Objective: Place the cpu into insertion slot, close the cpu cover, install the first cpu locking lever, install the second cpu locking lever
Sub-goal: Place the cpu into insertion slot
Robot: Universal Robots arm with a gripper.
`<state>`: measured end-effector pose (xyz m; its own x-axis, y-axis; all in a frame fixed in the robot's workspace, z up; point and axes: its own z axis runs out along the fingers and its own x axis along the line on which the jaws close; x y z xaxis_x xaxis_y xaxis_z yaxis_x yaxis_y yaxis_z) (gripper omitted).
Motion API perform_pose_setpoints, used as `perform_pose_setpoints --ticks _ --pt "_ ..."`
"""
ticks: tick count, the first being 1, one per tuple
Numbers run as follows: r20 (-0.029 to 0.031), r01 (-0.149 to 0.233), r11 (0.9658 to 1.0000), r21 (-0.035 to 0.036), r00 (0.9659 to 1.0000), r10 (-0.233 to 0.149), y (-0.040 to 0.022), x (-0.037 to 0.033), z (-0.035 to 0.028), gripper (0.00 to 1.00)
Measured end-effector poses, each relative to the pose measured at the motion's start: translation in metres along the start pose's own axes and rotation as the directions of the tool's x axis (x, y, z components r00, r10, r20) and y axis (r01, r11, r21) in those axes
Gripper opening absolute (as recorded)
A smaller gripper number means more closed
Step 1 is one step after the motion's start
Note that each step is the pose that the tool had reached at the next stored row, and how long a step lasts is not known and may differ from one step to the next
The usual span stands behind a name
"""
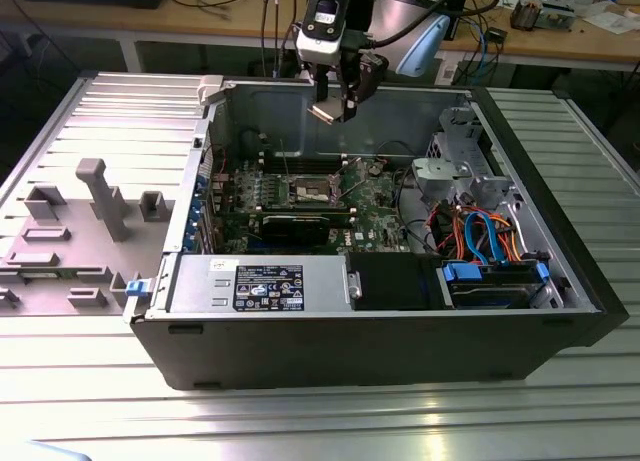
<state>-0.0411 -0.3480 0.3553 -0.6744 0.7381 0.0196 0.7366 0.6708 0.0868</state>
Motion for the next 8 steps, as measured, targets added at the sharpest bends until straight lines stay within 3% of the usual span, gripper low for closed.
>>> perform_pose_setpoints --ticks 4,6,8 --pt "0.0027 -0.031 0.9995 -0.0008 0.9995 0.031 -0.0001 0.0 0.0004 0.55" --pt "0.0065 -0.077 0.9971 -0.0018 0.997 0.077 -0.0001 0.0 0.001 0.55" --pt "0.0078 -0.094 0.9956 -0.0015 0.9955 0.094 -0.0005 0.0003 0.0014 0.55"
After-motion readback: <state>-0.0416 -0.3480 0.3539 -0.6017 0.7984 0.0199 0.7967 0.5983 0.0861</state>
